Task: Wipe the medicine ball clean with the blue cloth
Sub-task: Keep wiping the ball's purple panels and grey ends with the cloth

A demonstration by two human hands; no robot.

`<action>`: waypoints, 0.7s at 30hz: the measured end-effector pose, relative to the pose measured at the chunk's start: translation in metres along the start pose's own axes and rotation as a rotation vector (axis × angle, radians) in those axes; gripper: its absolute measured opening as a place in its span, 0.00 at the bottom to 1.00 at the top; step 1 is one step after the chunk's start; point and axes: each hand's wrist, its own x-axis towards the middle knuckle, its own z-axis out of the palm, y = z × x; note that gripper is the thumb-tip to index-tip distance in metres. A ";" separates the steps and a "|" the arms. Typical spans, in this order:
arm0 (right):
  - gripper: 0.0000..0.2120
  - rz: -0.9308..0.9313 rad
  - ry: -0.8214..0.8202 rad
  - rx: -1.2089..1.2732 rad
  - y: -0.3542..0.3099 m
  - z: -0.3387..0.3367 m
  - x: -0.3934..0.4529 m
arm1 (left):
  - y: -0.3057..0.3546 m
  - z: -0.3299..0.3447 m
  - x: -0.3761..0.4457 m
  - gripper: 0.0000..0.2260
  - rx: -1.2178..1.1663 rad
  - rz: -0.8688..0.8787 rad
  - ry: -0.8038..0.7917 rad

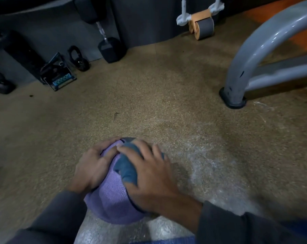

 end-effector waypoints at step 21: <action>0.13 0.678 -0.205 0.620 0.077 0.016 0.040 | -0.007 -0.007 -0.017 0.23 -0.099 -0.053 0.093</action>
